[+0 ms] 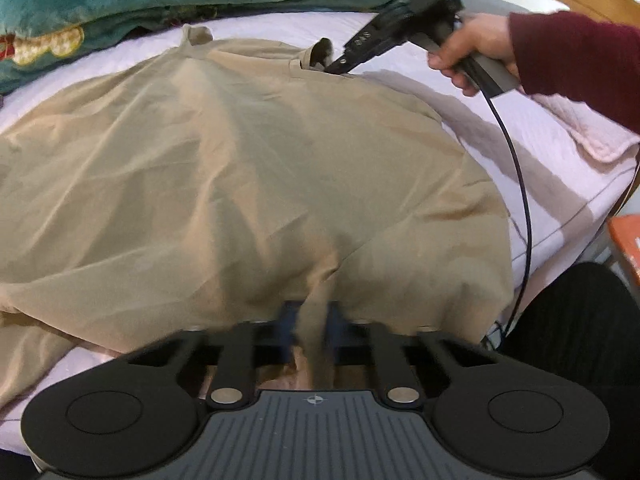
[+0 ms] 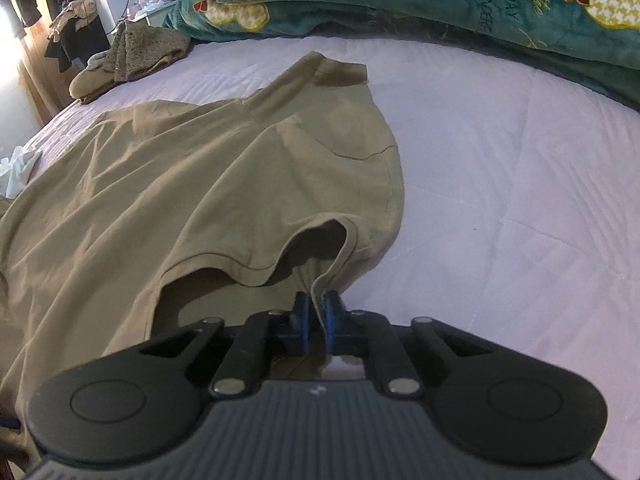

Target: Fold clothes

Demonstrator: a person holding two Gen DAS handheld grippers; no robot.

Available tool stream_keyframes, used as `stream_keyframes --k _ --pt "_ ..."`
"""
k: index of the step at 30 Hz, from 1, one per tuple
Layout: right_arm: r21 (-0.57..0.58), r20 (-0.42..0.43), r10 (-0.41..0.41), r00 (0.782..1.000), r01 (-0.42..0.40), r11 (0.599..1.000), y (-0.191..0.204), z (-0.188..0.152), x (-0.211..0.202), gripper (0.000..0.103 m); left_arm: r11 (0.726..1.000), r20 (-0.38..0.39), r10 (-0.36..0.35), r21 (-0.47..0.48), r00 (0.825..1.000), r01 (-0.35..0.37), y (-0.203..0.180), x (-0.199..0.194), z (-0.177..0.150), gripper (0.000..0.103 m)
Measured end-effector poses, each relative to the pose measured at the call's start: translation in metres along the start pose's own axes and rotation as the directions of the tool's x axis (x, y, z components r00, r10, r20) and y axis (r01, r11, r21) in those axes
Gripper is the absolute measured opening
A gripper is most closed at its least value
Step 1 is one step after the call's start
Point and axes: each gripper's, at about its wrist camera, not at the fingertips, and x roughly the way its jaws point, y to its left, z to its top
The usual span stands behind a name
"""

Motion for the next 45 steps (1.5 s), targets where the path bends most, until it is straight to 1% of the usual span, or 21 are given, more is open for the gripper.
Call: stream_keyframes --k 4,8,14,16,17,19,21,23,24,26,30,33,34,35,36,38,39,41,42,43,45 --pt "-0.017 0.017 -0.095 0.995 0.095 0.995 -0.015 -0.003 -0.015 0.003 1.0 0.001 0.009 0.011 1.0 -0.009 0.0 -0.001 0.001 0.006" --pt "0.029 0.03 -0.12 0.992 0.119 0.992 -0.039 -0.007 -0.033 0.003 1.0 -0.006 0.01 0.017 1.0 -0.009 0.0 -0.003 0.002 0.005" --pt "0.035 0.064 -0.177 0.982 0.175 0.984 -0.052 0.003 -0.046 0.001 1.0 -0.006 0.003 0.009 1.0 -0.003 0.006 -0.007 0.004 0.006" --pt "0.077 -0.048 -0.176 0.983 0.179 0.981 -0.06 0.001 -0.029 0.007 1.0 -0.007 -0.001 0.001 1.0 0.001 0.006 -0.009 0.004 0.006" --pt "0.119 -0.09 -0.148 0.985 0.158 0.98 -0.063 -0.003 -0.024 0.01 1.0 -0.001 -0.007 -0.001 1.0 0.007 0.006 -0.012 0.004 0.006" --pt "0.203 -0.059 -0.074 0.995 0.085 0.975 -0.063 -0.009 -0.036 0.017 1.0 0.009 -0.017 -0.004 1.0 0.017 0.007 -0.019 0.005 0.014" --pt "0.242 0.008 -0.063 0.998 0.059 0.968 -0.055 -0.016 -0.061 0.042 1.0 0.018 -0.027 -0.007 0.999 0.027 0.008 -0.025 0.005 0.015" --pt "0.267 0.059 -0.073 0.996 0.055 0.962 -0.041 -0.028 -0.089 0.057 0.999 0.029 -0.033 -0.012 0.999 0.033 0.01 -0.033 0.003 0.016" --pt "0.279 0.083 -0.079 0.993 0.053 0.959 -0.033 -0.035 -0.103 0.061 0.999 0.037 -0.036 -0.016 0.999 0.037 0.013 -0.036 0.001 0.017" --pt "0.29 0.101 -0.09 0.991 0.057 0.955 -0.011 -0.056 -0.123 0.066 0.998 0.051 -0.046 -0.028 0.998 0.047 0.019 -0.042 -0.004 0.019" --pt "0.3 0.087 -0.088 0.992 0.058 0.952 0.03 -0.109 -0.14 0.083 0.997 0.077 -0.065 -0.042 0.995 0.069 0.03 -0.051 -0.01 0.023" --pt "0.364 0.048 -0.09 0.995 0.067 0.929 0.039 -0.147 -0.13 0.085 0.996 0.096 -0.073 -0.033 0.993 0.077 0.034 -0.055 -0.013 0.024" --pt "0.411 0.044 -0.074 0.996 0.049 0.91 0.04 -0.157 -0.125 0.085 0.997 0.099 -0.072 -0.027 0.992 0.075 0.034 -0.055 -0.013 0.024" --pt "0.452 0.048 -0.046 0.998 0.02 0.892 0.04 -0.164 -0.118 0.085 0.997 0.103 -0.071 -0.02 0.992 0.074 0.034 -0.056 -0.013 0.025" --pt "0.461 0.058 -0.039 0.998 0.008 0.887 0.045 -0.165 -0.112 0.087 0.997 0.107 -0.067 -0.018 0.992 0.069 0.034 -0.057 -0.014 0.028" --pt "0.444 0.076 -0.023 0.997 -0.013 0.896 0.059 -0.165 -0.103 0.094 0.998 0.12 -0.051 -0.022 0.991 0.054 0.035 -0.059 -0.014 0.034" --pt "0.422 0.077 0.003 0.997 -0.035 0.906 0.068 -0.16 -0.097 0.095 0.999 0.127 -0.042 -0.028 0.991 0.046 0.037 -0.061 -0.014 0.036" --pt "0.371 0.067 0.062 0.996 -0.083 0.925 0.087 -0.15 -0.087 0.091 0.998 0.143 -0.022 -0.049 0.99 0.029 0.042 -0.065 -0.013 0.038" --pt "0.339 0.056 0.092 0.994 -0.106 0.935 0.096 -0.146 -0.082 0.085 0.998 0.147 -0.01 -0.057 0.989 0.018 0.045 -0.066 -0.013 0.04" --pt "0.293 0.044 0.092 0.995 -0.101 0.951 0.105 -0.143 -0.078 0.076 0.998 0.15 0.003 -0.065 0.989 0.007 0.047 -0.066 -0.013 0.042" --pt "0.227 0.03 0.075 0.997 -0.079 0.971 0.118 -0.137 -0.074 0.004 0.997 0.154 0.028 -0.081 0.988 -0.016 0.053 -0.067 -0.012 0.042"
